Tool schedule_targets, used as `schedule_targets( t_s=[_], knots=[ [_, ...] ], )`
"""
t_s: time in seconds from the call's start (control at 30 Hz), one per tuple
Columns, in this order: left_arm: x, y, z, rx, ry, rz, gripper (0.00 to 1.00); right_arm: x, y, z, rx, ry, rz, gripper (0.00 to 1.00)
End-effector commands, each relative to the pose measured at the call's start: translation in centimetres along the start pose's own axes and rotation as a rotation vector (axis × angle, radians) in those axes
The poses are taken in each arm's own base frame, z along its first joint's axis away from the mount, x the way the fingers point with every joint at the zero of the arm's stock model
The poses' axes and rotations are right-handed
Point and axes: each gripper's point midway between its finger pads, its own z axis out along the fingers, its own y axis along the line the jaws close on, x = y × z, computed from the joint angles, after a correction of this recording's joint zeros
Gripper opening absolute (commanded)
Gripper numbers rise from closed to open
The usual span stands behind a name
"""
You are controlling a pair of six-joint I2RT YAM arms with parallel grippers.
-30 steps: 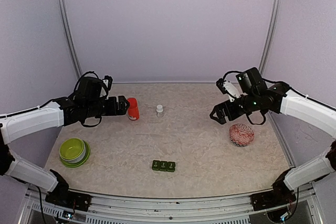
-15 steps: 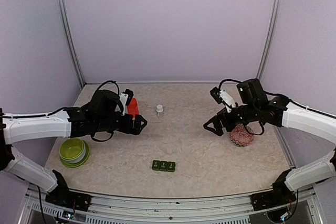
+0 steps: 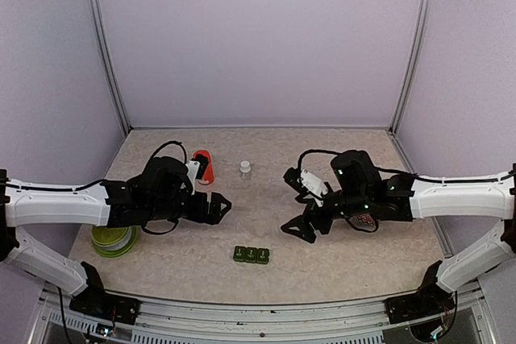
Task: Sort the pills into containers
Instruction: Pick up the pill container from the center of the board.
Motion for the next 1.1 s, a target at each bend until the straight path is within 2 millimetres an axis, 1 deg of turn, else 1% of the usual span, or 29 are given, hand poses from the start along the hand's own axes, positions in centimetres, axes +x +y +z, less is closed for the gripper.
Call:
schedule_targets(
  t_s=[0.0, 0.1, 0.23, 0.3, 0.4, 0.5, 0.77, 1.07],
  knots=[
    [-0.6, 0.0, -0.6, 0.003, -0.045, -0.027, 0.99, 0.5, 0.6, 2.1, 0.035, 0.002, -0.060, 1.00],
    [-0.6, 0.3, -0.9, -0.004, -0.057, -0.038, 0.99, 1.5, 1.6, 3.3, -0.001, 0.025, -0.071, 1.00],
    [-0.6, 0.7, -1.1, -0.014, -0.074, -0.053, 0.99, 2.9, 3.5, 4.7, -0.059, 0.059, -0.104, 1.00],
    [-0.4, 0.9, -1.2, -0.020, -0.076, -0.058, 0.99, 3.9, 4.2, 5.6, -0.075, 0.083, -0.119, 1.00],
    [-0.2, 1.2, -1.2, -0.027, -0.080, -0.070, 0.99, 5.3, 5.0, 6.9, -0.092, 0.122, -0.136, 1.00],
    [0.2, 1.3, -1.3, -0.018, -0.079, -0.079, 0.99, 6.2, 5.4, 7.8, -0.097, 0.147, -0.153, 1.00],
    [0.9, 1.1, -1.1, 0.006, -0.067, -0.088, 0.99, 7.5, 5.9, 9.4, -0.111, 0.181, -0.196, 0.98],
    [1.4, 0.8, -1.2, 0.039, -0.064, -0.091, 0.99, 8.0, 6.6, 11.0, -0.162, 0.195, -0.226, 0.94]
  ],
)
